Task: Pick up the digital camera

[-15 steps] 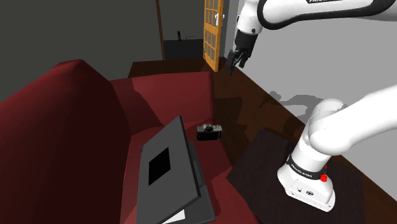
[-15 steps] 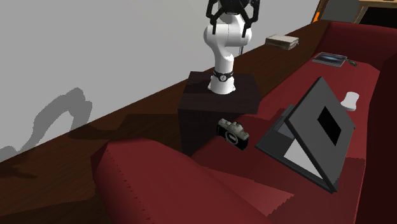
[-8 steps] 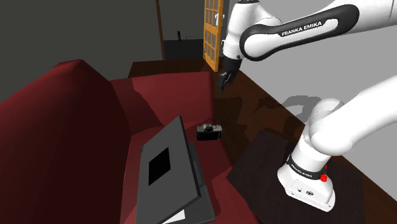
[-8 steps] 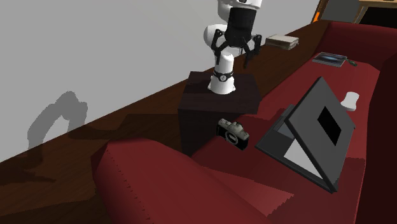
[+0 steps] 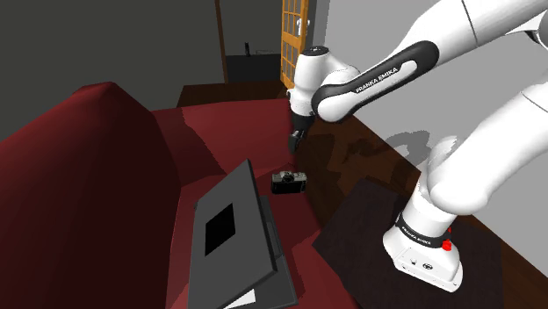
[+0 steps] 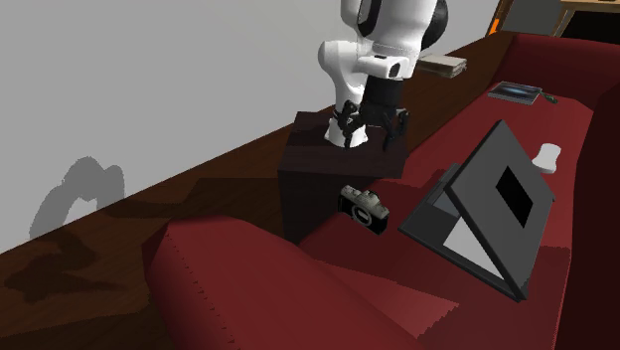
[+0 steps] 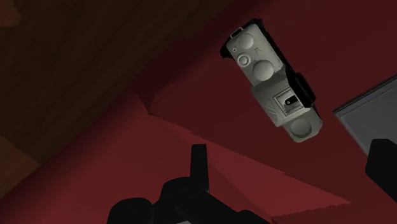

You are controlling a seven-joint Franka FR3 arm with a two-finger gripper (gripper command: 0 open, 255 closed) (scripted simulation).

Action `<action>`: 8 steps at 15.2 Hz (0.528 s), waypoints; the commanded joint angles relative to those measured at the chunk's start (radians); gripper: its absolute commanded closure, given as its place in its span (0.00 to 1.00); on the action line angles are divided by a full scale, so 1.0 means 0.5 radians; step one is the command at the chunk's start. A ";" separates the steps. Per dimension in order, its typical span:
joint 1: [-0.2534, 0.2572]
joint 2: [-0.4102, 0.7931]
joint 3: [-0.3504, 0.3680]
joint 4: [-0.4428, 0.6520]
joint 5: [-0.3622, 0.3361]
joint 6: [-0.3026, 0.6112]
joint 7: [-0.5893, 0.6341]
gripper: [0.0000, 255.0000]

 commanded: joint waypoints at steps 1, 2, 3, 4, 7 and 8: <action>0.000 0.120 0.018 -0.017 -0.052 0.120 -0.002 0.00; -0.003 0.191 0.029 -0.020 -0.085 0.184 0.006 0.00; -0.007 0.264 0.041 -0.020 -0.121 0.246 0.018 0.00; -0.012 0.340 0.053 -0.018 -0.163 0.307 0.033 0.00; -0.031 0.574 0.085 0.006 -0.322 0.478 0.105 0.00; -0.036 0.655 0.093 0.021 -0.389 0.529 0.140 0.00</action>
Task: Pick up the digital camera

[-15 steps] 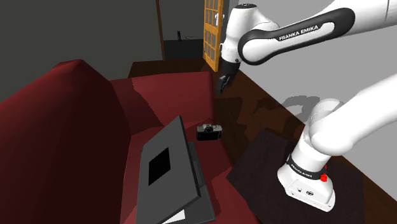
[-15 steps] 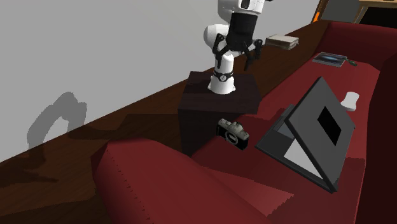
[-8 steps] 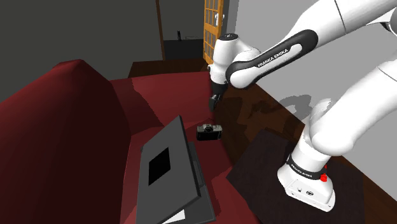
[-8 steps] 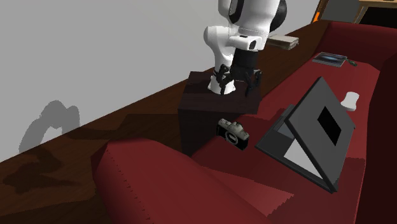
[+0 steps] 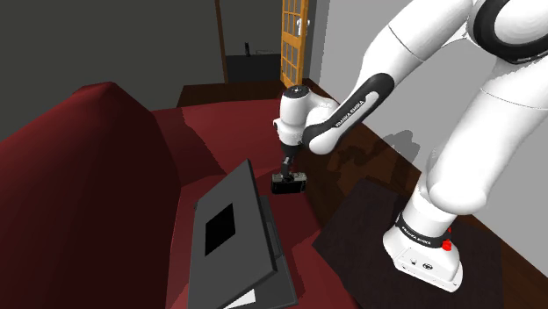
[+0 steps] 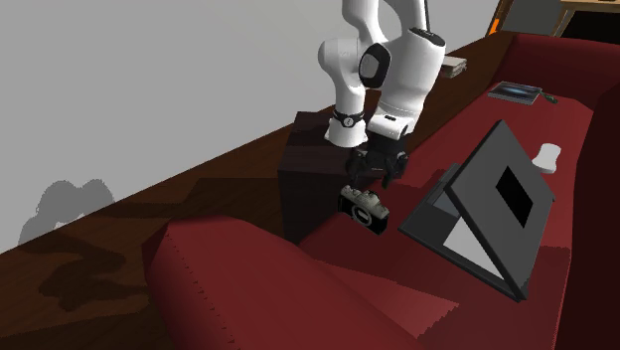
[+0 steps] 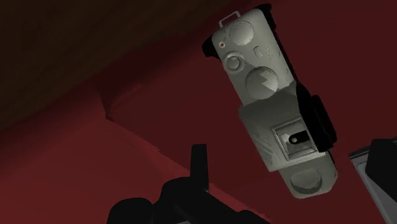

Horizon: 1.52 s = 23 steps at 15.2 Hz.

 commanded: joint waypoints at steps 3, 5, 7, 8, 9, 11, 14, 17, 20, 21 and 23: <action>-0.014 0.160 0.003 0.012 -0.141 0.126 0.086 0.00; -0.019 0.218 -0.003 0.013 -0.198 0.178 0.137 0.00; -0.021 0.277 -0.012 0.017 -0.261 0.229 0.193 0.00; -0.023 0.325 -0.021 0.022 -0.313 0.268 0.239 0.00; -0.021 0.325 -0.022 0.022 -0.313 0.268 0.239 0.00; -0.021 0.328 -0.022 0.026 -0.312 0.267 0.239 1.00; -0.020 0.328 -0.021 0.028 -0.310 0.265 0.239 1.00; -0.020 0.328 -0.021 0.028 -0.310 0.264 0.238 1.00; -0.021 0.325 -0.023 0.022 -0.313 0.268 0.239 1.00; -0.022 0.295 -0.015 0.019 -0.280 0.243 0.209 1.00; -0.022 0.235 -0.003 0.014 -0.216 0.193 0.153 1.00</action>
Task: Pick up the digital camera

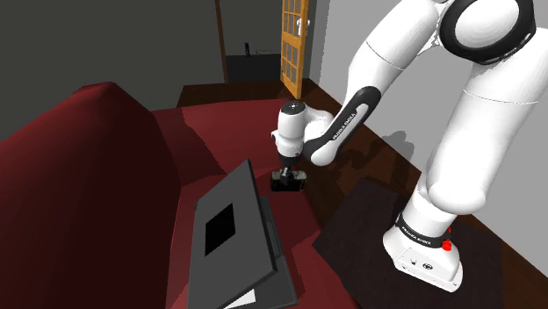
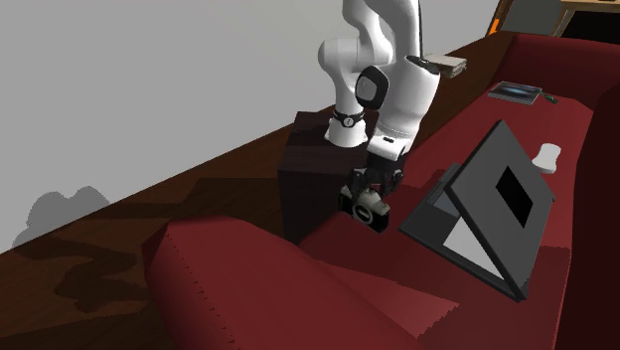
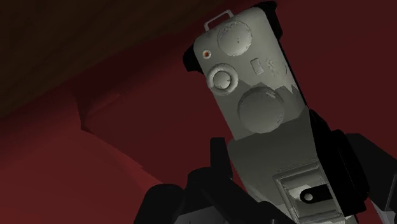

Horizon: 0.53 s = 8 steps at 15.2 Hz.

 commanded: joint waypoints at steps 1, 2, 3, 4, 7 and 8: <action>0.001 -0.055 0.009 -0.008 0.053 -0.043 -0.047 1.00; 0.002 -0.084 0.013 -0.008 0.082 -0.069 -0.073 1.00; 0.005 -0.112 0.016 -0.008 0.109 -0.096 -0.098 1.00; 0.008 -0.141 0.019 -0.007 0.136 -0.122 -0.121 1.00; 0.018 -0.222 0.022 -0.001 0.207 -0.204 -0.187 1.00; 0.022 -0.249 0.023 0.002 0.229 -0.232 -0.206 1.00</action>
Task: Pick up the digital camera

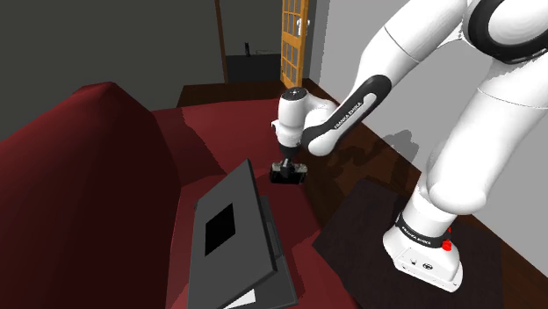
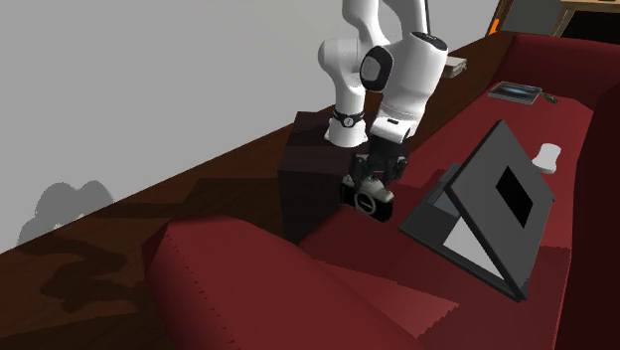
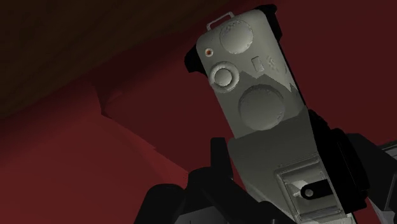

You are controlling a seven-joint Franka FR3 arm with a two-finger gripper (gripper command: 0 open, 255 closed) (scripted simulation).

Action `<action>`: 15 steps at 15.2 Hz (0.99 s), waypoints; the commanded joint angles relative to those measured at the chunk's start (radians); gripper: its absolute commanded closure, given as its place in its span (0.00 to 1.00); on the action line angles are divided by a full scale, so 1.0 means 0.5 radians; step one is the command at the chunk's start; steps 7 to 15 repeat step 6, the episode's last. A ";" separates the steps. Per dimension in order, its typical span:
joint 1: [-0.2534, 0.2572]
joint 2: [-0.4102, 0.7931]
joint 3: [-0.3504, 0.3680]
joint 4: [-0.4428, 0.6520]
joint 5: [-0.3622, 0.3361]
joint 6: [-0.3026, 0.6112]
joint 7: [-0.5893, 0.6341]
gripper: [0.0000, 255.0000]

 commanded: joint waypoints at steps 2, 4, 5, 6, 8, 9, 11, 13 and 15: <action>0.011 -0.081 0.000 0.009 0.063 -0.085 -0.060 1.00; 0.020 -0.130 -0.001 0.020 0.099 -0.142 -0.094 1.00; 0.021 -0.134 -0.001 0.021 0.101 -0.147 -0.096 1.00; 0.021 -0.134 -0.001 0.021 0.102 -0.147 -0.096 1.00; 0.021 -0.134 -0.001 0.021 0.102 -0.147 -0.096 1.00; 0.021 -0.134 -0.001 0.021 0.102 -0.147 -0.096 1.00; 0.021 -0.134 -0.001 0.021 0.102 -0.147 -0.096 1.00; 0.021 -0.134 -0.001 0.021 0.102 -0.147 -0.096 1.00; 0.021 -0.134 -0.001 0.021 0.102 -0.147 -0.096 1.00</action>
